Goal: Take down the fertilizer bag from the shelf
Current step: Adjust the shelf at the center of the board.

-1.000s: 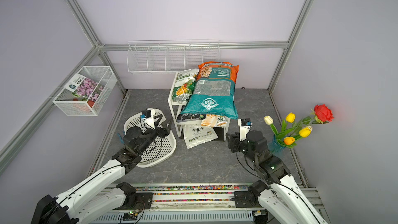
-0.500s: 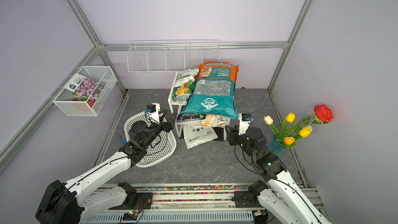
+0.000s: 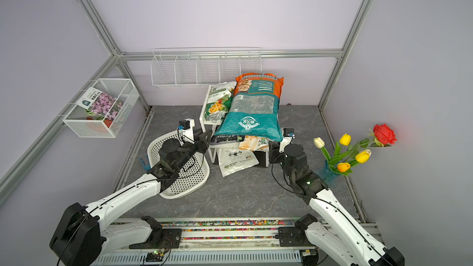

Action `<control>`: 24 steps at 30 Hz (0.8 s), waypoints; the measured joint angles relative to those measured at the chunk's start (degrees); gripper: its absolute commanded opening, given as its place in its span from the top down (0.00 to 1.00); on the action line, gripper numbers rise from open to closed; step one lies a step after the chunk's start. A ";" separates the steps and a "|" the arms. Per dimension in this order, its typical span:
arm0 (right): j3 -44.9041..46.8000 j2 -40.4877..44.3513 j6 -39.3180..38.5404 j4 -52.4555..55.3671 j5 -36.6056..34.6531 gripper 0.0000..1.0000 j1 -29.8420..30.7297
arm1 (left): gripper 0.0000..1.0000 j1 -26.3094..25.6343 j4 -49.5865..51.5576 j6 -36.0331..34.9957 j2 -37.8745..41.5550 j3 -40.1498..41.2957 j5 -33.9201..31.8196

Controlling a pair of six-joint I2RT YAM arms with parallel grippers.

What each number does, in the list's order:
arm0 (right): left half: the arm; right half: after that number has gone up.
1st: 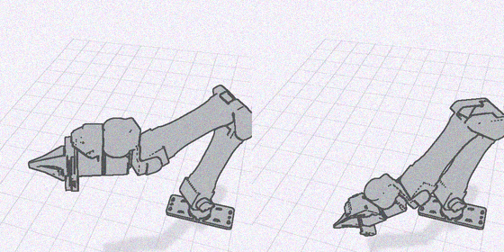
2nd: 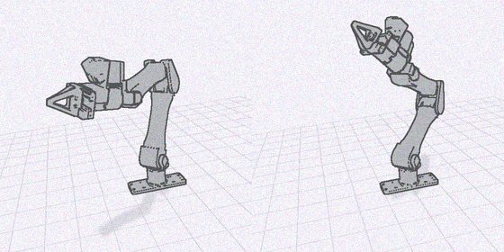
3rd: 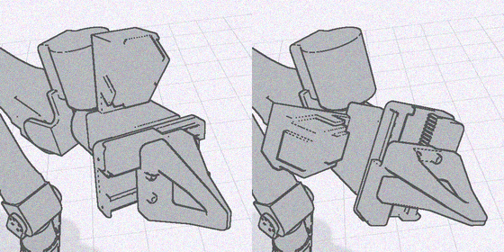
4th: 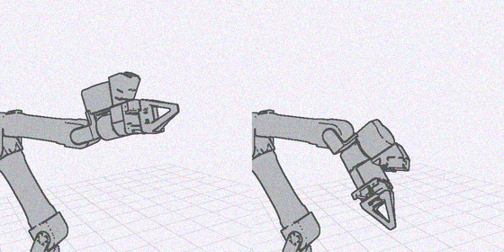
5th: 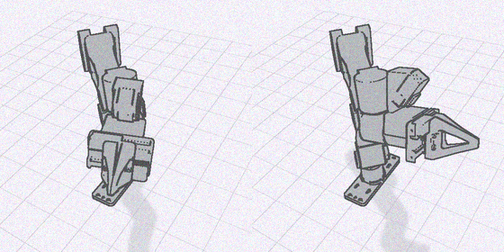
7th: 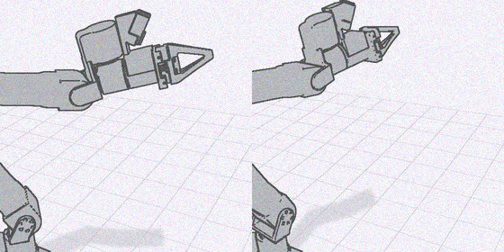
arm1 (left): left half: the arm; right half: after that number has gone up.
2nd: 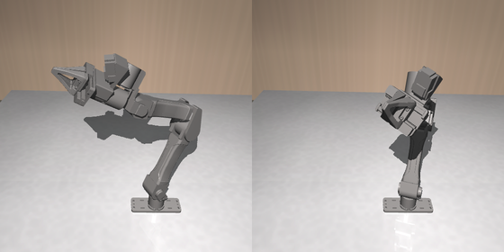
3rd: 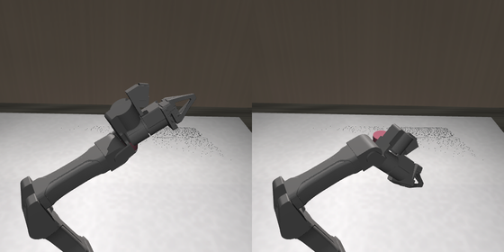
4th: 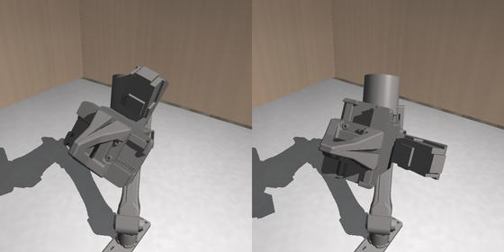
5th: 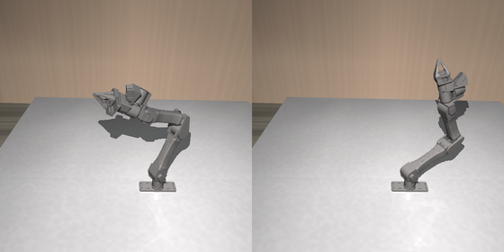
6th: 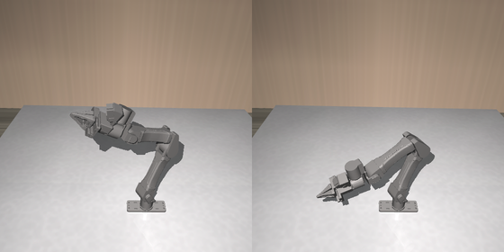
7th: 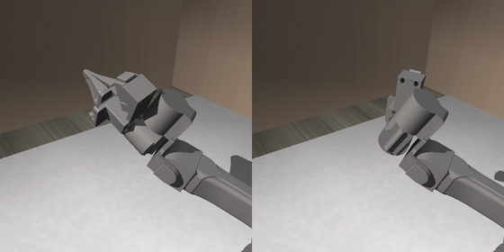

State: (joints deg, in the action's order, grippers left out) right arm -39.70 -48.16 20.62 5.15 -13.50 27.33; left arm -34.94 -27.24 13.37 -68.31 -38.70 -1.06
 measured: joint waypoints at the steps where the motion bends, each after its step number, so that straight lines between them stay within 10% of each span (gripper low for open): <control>1: 0.11 0.00 -0.09 -0.59 -0.04 0.60 0.02 | 0.53 -0.07 0.00 0.02 -0.24 -0.02 -0.02; 14: 1.86 -2.51 -1.77 -7.52 3.21 0.85 -1.40 | 0.61 -0.81 0.31 -0.17 -6.16 -3.28 0.15; 24: 3.65 -0.44 -4.44 -8.46 1.95 0.87 -1.90 | 0.72 -0.42 1.73 0.00 -18.16 -14.67 0.70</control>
State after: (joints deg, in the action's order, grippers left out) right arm -36.05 -48.60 16.19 -3.31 -11.55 25.43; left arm -35.35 -25.52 13.37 -86.48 -53.36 -0.36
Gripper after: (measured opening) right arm 0.174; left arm 0.295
